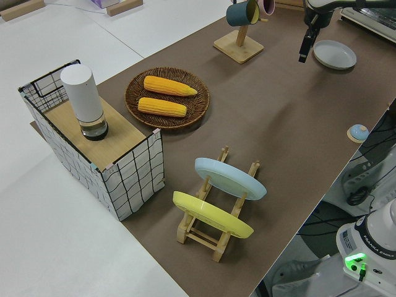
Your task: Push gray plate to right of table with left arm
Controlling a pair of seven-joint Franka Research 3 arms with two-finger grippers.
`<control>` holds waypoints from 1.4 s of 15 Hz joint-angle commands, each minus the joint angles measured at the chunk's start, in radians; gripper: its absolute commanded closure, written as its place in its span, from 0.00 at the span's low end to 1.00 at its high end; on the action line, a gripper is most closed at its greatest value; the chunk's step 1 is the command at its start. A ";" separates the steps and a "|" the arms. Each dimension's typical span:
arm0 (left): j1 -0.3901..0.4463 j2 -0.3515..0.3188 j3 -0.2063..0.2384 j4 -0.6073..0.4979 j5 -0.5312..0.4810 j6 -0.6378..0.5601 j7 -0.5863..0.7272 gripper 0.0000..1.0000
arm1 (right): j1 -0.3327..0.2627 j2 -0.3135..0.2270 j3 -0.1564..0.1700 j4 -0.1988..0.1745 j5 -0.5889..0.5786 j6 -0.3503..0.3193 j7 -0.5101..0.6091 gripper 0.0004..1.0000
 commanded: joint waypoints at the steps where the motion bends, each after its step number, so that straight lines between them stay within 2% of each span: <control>1: 0.099 -0.072 -0.007 -0.038 -0.016 -0.083 0.141 0.01 | -0.001 -0.006 0.000 0.001 0.007 -0.010 0.003 0.02; 8: 0.299 -0.164 -0.007 -0.028 -0.005 -0.204 0.412 0.01 | -0.001 -0.006 0.000 0.001 0.007 -0.010 0.005 0.02; 11: 0.365 -0.197 -0.007 -0.001 0.063 -0.264 0.515 0.01 | -0.001 -0.006 0.000 0.001 0.007 -0.010 0.005 0.02; 14: 0.429 -0.215 -0.001 0.030 0.112 -0.307 0.560 0.01 | -0.001 -0.006 0.000 0.001 0.007 -0.010 0.003 0.02; 17: 0.437 -0.220 0.041 0.068 0.121 -0.309 0.571 0.01 | -0.001 -0.006 0.000 0.001 0.007 -0.010 0.003 0.02; 21: 0.437 -0.218 0.059 0.083 0.121 -0.310 0.635 0.01 | -0.001 -0.006 0.000 0.003 0.007 -0.010 0.005 0.02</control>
